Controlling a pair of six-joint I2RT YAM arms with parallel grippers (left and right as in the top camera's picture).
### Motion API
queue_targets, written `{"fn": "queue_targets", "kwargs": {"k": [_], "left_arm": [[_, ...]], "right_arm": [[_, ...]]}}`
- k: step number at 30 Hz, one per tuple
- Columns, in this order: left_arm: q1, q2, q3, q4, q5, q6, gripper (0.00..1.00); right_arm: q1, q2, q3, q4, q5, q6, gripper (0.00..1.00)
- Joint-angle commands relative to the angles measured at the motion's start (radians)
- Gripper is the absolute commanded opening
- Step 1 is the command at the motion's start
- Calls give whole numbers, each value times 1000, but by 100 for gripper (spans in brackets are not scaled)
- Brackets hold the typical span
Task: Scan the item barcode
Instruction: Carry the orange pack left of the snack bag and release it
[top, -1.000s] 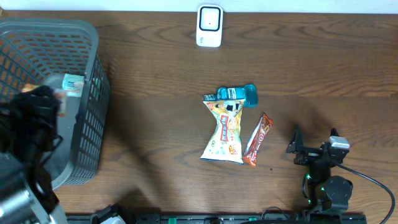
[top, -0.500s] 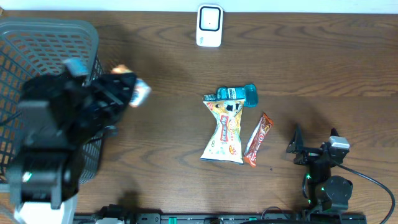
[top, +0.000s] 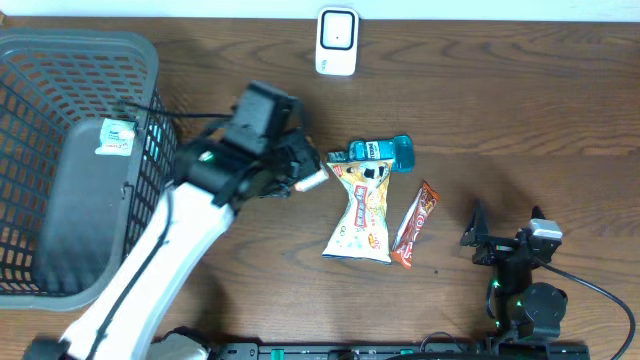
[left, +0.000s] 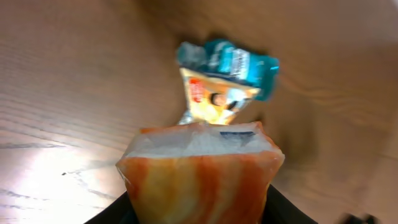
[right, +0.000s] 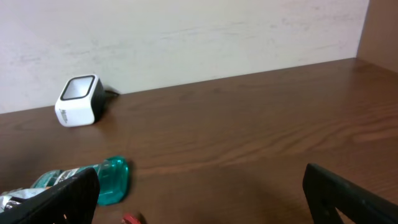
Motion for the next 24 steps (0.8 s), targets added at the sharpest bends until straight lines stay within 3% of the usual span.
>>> {"fn": "queue_targets", "kwargs": {"k": [1, 15, 24], "left_arm": [[-24, 82, -7, -7, -71, 20, 45], [-94, 422, -18, 7, -233, 19, 44], [-94, 582, -18, 56, -232, 12, 45]], "right_arm": [[-3, -5, -2, -4, -3, -14, 99], [-3, -5, -2, -4, -3, -14, 99], [-3, -5, -2, -4, -3, -14, 99]]}}
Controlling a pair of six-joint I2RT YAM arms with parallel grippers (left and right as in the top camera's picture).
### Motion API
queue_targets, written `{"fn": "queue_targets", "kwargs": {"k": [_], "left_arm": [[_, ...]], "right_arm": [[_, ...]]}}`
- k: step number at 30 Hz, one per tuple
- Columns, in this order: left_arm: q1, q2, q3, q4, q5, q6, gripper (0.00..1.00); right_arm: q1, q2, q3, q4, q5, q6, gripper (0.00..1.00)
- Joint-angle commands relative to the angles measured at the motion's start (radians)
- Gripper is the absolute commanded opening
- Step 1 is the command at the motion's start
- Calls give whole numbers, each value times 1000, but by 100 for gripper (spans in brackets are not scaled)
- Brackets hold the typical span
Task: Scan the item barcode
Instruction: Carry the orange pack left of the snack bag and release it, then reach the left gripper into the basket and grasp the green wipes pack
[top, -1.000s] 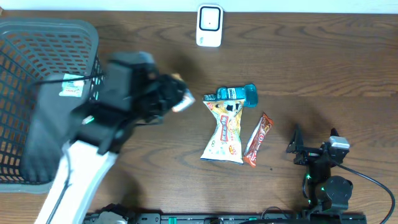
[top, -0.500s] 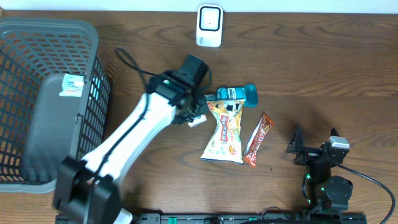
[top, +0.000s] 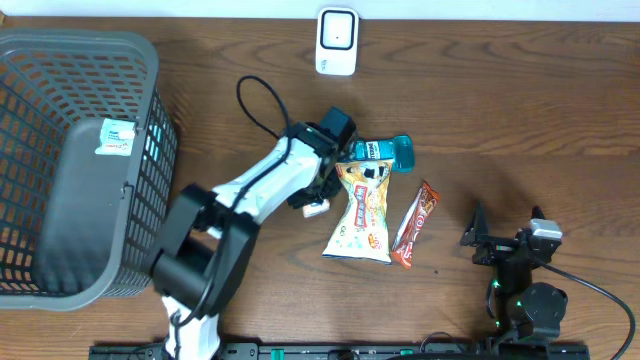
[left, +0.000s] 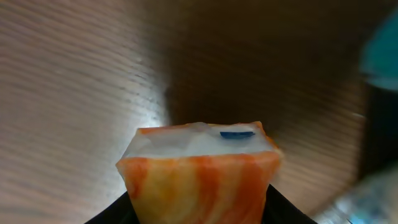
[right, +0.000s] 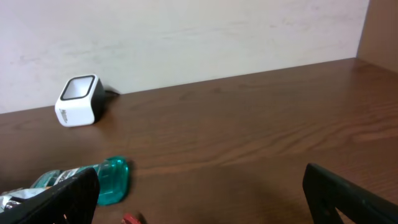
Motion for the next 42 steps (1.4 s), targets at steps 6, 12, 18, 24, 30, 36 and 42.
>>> {"fn": "queue_targets", "kwargs": {"k": [6, 12, 18, 24, 30, 36, 42], "left_arm": [[-2, 66, -16, 2, -25, 9, 44], [-7, 66, -16, 2, -24, 9, 45], [-6, 54, -10, -3, -23, 10, 47], [-6, -33, -2, -26, -26, 18, 70], [-5, -228, 13, -41, -77, 141, 98], [10, -533, 56, -39, -341, 331, 98], [101, -798, 60, 0, -725, 369, 98]], "right_arm": [[-3, -5, -2, -4, -2, -14, 99], [-3, -5, -2, -4, -2, -14, 99], [-3, -5, -2, -4, -2, -14, 99], [-3, -5, -2, -4, -2, -14, 99], [-3, -5, -2, -4, -2, -14, 99], [-3, -5, -2, -4, -2, -14, 99], [-3, -5, -2, -4, -2, -14, 99]]}}
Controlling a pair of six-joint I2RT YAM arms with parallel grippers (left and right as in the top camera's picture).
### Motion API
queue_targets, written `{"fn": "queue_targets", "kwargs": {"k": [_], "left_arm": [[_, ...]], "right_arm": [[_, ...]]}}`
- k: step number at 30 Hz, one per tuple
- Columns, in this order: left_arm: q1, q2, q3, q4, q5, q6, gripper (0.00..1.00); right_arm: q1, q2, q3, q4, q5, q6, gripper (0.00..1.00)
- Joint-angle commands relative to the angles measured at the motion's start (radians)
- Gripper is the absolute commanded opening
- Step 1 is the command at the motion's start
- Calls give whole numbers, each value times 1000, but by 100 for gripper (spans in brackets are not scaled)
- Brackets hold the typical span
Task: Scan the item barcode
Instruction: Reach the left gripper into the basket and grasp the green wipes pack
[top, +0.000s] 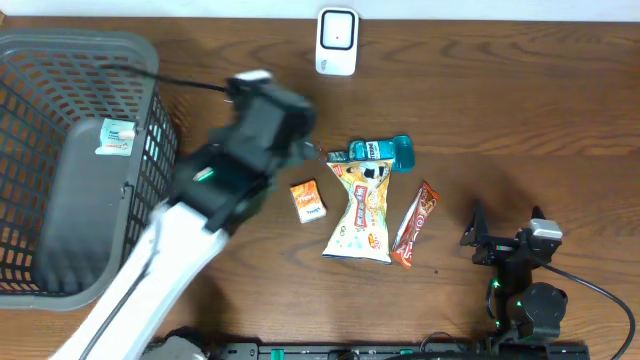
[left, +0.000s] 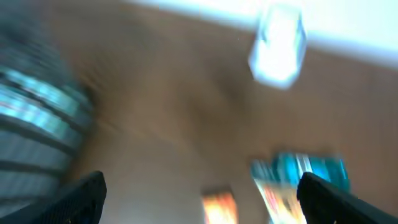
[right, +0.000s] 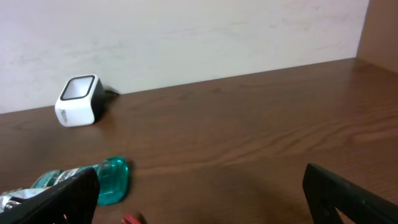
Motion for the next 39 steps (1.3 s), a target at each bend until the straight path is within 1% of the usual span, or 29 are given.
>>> {"fn": "queue_targets", "kwargs": {"k": [1, 3, 5, 8, 10, 12, 14, 17, 19, 21, 24, 31, 34, 39], "left_arm": [[82, -137, 18, 1, -381, 58, 98], [154, -185, 18, 0, -490, 50, 98], [238, -209, 17, 0, -520, 50, 98], [390, -212, 14, 0, -516, 50, 98], [503, -195, 3, -2, -500, 21, 98], [605, -170, -8, -9, -442, -11, 98], [706, -132, -14, -21, -289, -13, 98], [857, -41, -14, -40, 38, -10, 98], [930, 29, -14, -39, 229, 11, 98], [987, 115, -14, -38, 369, 17, 98], [1028, 238, -14, -40, 441, 17, 98], [1032, 462, -14, -1, 441, 17, 98], [1032, 526, -14, 51, 475, 17, 98], [1032, 584, -14, 139, 518, 17, 98]], "right_arm": [[-3, -5, -2, -4, -2, -14, 99], [-3, -5, -2, -4, -2, -14, 99], [-3, -5, -2, -4, -2, -14, 99], [-3, -5, -2, -4, -2, -14, 99], [-3, -5, -2, -4, -2, -14, 99], [-3, -5, -2, -4, -2, -14, 99], [-3, -5, -2, -4, -2, -14, 99], [-3, -5, -2, -4, -2, -14, 99], [-3, -5, -2, -4, -2, -14, 99], [-3, -5, -2, -4, -2, -14, 99], [-3, -5, -2, -4, -2, -14, 99], [-3, -5, -2, -4, -2, -14, 99], [-3, -5, -2, -4, -2, -14, 99], [-3, -5, -2, -4, -2, -14, 99]]}}
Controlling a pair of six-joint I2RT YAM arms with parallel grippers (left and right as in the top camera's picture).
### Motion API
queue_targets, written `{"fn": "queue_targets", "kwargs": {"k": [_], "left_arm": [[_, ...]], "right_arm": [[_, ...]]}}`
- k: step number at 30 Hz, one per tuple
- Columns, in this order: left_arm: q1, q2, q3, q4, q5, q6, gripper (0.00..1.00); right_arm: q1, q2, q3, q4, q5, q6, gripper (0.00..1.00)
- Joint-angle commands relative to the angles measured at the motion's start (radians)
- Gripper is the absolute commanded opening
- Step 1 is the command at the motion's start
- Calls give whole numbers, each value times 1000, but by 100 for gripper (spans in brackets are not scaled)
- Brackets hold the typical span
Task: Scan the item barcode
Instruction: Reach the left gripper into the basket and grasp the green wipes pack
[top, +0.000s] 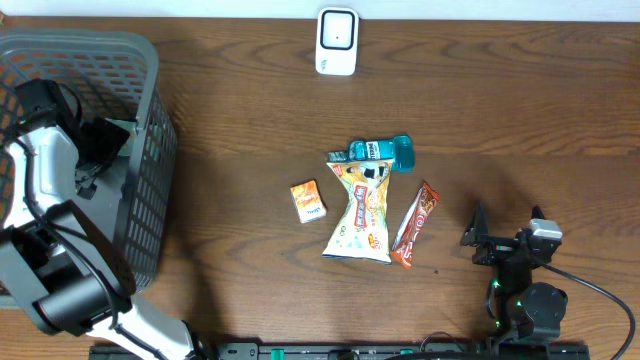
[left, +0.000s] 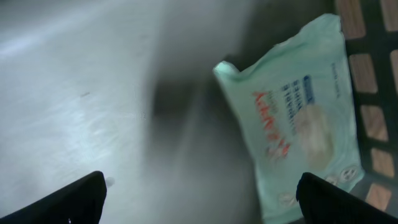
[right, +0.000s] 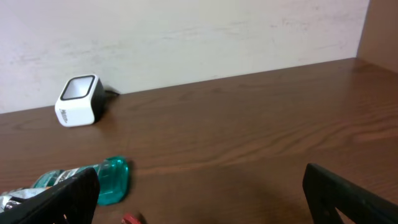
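Observation:
My left gripper (top: 104, 136) is down inside the grey basket (top: 150, 60), open, with nothing between its fingers. In the left wrist view a pale green wipes packet (left: 297, 118) lies on the basket floor just ahead and to the right of the left gripper (left: 202, 208). The white scanner (top: 337, 42) stands at the table's far edge. A small orange packet (top: 308, 200) lies flat on the table left of the snack bag (top: 360, 210). My right gripper (top: 488, 240) rests open at the front right, facing the scanner (right: 78, 101).
A teal bottle (top: 380, 152) lies above the snack bag, and a red bar (top: 415, 223) lies to its right. The basket's mesh walls (left: 367, 81) stand close to the right of the left gripper. The teal bottle (right: 99, 179) also shows in the right wrist view.
The left arm has moved from above the table beside the basket to inside the basket, over the green packet. The orange packet lies where it was. The right arm has not moved.
My left gripper first held the orange packet above the table, left of the snack bag. Then it held it low beside that bag. Then the packet lay on the table and the gripper was open and away. Now the gripper is in the basket.

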Motion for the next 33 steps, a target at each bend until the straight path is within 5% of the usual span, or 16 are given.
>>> {"fn": "queue_targets", "kwargs": {"k": [1, 19, 22, 27, 33], "left_arm": [[-1, 23, -6, 36, 49, 13, 98], [-71, 156, -6, 124, 53, 13, 98], [-74, 185, -6, 113, 53, 13, 77], [-62, 177, -5, 77, 46, 13, 8], [7, 84, -5, 2, 42, 14, 8]], "right_arm": [[-3, -5, -2, -4, -2, -14, 99], [-3, -5, -2, -4, -2, -14, 99], [-3, -5, -2, -4, -2, -14, 99], [-3, -5, -2, -4, -2, -14, 99], [-3, -5, -2, -4, -2, -14, 99]]}}
